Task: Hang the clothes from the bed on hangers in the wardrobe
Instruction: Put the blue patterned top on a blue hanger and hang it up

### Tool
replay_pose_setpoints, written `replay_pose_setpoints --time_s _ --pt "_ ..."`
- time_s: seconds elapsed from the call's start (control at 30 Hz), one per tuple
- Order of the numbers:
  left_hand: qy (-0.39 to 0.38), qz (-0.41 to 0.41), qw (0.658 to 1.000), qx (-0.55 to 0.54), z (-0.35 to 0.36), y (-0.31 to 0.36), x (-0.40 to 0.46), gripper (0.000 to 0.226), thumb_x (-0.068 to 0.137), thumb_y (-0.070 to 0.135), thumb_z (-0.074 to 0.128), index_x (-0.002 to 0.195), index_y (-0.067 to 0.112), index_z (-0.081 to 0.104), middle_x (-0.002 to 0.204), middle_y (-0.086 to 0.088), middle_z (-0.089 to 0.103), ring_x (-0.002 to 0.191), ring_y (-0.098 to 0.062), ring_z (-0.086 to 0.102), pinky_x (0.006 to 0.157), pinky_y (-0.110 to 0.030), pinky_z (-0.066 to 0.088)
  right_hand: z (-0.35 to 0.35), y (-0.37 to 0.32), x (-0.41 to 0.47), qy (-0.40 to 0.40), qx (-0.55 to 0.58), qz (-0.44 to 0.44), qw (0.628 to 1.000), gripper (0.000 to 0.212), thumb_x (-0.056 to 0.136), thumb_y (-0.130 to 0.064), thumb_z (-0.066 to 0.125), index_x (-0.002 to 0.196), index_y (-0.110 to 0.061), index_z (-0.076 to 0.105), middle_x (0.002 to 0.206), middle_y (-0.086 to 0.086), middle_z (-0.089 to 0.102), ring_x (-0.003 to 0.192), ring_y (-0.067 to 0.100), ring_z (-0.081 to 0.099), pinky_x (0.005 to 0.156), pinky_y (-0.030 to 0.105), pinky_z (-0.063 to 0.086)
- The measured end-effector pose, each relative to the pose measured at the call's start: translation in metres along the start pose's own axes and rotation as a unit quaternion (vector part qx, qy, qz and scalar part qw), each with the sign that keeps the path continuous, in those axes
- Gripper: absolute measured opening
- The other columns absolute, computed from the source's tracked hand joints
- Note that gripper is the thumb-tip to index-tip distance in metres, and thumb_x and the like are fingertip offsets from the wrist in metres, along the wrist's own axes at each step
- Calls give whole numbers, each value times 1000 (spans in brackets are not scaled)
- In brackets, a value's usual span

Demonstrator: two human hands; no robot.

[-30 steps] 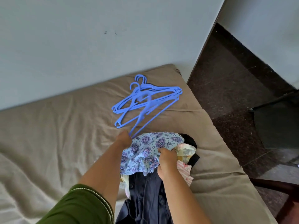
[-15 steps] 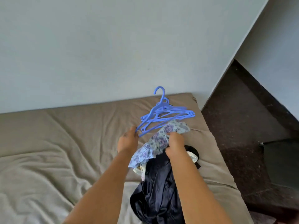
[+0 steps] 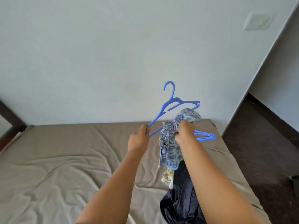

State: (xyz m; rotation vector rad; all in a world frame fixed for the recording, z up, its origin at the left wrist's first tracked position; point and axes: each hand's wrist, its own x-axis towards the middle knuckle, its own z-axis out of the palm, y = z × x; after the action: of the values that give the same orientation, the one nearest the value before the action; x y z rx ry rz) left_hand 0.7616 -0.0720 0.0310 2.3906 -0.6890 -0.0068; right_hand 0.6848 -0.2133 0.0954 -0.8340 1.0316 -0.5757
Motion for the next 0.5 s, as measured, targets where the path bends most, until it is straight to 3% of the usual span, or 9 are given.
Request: replay_pose_setpoints --time_s 0.1,0.17,0.3,0.37,0.43,0.5 --pt "17 39 998 47 -27 -4 -9 27 104 34 32 106 14 50 93 -10 63 73 -33 50 60 -33 34 13 -4 -19 -22 42 17 999 31 98 -3 28 118 -4 52 81 5 47 64 19 42 58 34 37" --pt "21 79 994 70 -47 -5 -16 23 104 29 32 101 13 48 94 -9 60 76 -36 56 59 -33 33 28 2 -43 -51 90 -11 995 32 100 -6 33 128 -6 48 86 5 54 63 18 48 55 32 42" --pt "85 117 987 63 -82 -10 -26 25 103 27 34 81 18 42 73 1 49 66 -31 52 54 -33 31 37 27 -61 -134 225 -51 964 45 102 -24 44 144 -11 39 130 4 52 100 14 58 66 22 55" --pt "111 129 984 53 -97 -16 -31 32 103 34 34 76 19 41 65 4 44 60 -26 46 53 -32 31 37 38 -70 -157 197 -83 964 52 101 -32 45 148 -13 32 145 8 45 124 19 52 89 28 50" --pt "126 133 982 50 -110 -21 -34 39 102 40 36 71 17 39 59 4 40 57 -24 42 52 -32 27 39 45 -79 -173 89 -126 973 56 101 -40 41 150 -15 30 152 8 36 136 22 40 109 35 36" --pt "151 112 981 45 -122 -27 -39 44 100 45 41 68 16 38 55 2 37 56 -24 40 51 -32 24 42 48 -88 -178 -75 -187 963 60 101 -46 36 151 -14 27 157 6 26 143 23 27 114 38 24"
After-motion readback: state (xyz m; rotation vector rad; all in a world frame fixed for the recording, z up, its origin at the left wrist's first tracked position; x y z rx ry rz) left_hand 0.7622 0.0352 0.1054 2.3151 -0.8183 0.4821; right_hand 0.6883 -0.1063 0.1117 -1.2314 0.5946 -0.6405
